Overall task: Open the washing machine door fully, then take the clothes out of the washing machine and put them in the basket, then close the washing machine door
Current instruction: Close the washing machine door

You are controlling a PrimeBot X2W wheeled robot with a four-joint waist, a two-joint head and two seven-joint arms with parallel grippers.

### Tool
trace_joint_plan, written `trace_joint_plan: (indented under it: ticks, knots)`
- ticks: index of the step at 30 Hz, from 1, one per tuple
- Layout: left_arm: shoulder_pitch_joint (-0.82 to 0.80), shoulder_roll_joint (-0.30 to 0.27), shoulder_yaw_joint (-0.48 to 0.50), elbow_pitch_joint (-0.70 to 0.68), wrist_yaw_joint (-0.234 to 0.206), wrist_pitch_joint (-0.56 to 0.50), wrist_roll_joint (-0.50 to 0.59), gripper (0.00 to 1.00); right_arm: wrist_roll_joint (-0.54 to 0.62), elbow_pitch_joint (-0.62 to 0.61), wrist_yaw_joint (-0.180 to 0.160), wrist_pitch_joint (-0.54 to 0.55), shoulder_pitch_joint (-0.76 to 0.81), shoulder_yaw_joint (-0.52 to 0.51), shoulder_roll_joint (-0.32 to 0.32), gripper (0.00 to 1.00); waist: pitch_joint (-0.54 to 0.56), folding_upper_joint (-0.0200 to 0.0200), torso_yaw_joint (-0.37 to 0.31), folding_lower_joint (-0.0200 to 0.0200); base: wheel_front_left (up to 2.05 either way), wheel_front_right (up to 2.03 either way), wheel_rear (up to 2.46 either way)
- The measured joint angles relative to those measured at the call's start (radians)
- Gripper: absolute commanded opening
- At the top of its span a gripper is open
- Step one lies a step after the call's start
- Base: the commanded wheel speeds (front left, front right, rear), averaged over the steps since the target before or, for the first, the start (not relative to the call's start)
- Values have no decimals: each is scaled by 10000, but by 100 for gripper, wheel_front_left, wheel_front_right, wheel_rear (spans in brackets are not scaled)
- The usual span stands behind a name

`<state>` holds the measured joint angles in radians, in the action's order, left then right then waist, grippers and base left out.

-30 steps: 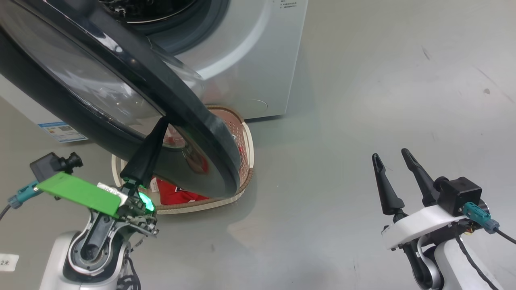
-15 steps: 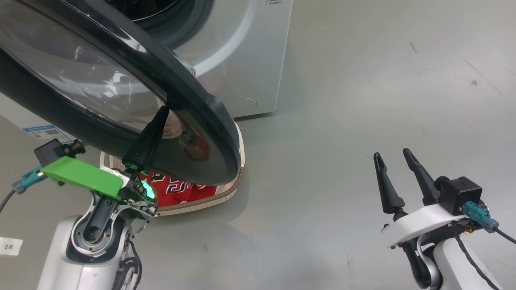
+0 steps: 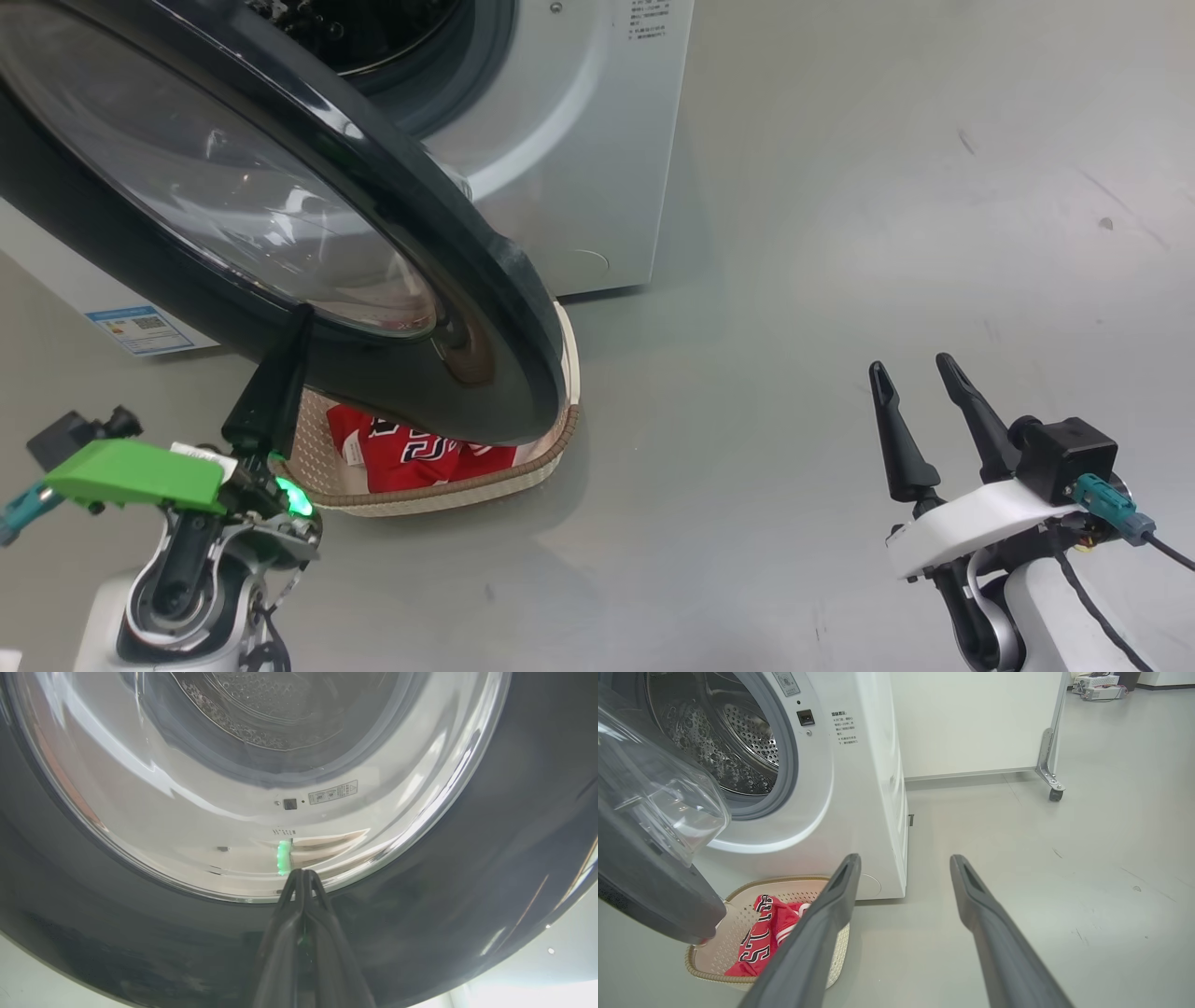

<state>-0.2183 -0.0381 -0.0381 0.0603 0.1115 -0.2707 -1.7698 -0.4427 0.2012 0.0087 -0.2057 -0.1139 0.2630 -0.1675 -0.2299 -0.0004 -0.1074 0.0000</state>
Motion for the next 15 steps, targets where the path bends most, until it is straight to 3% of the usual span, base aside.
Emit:
trace_joint_plan:
  ticks: [4,5,7,8,9,15]
  knots:
    - [356,-4,293,-54,8,194,2,0,-58,63,0,-23,12,-25,0,100,175,0,120,0,0,0,0]
    - [425,-6,372,-82,10,270,2,29,-58,71,0,-25,27,-35,-4,100,219,0,155,0,0,0,0]
    - [553,-8,451,-176,71,305,10,58,-58,100,0,-25,58,-35,-4,100,308,0,231,0,0,0,0]
    - [611,-8,468,-244,82,368,15,87,-58,102,0,-25,87,-35,-6,100,349,0,273,0,0,0,0]
    - [667,-8,514,-320,82,431,42,100,-58,102,0,-25,123,-31,-4,100,388,0,318,0,0,0,0]
    - [972,-102,848,-731,84,863,566,100,-59,130,2,-25,213,17,12,100,598,0,531,0,0,0,0]
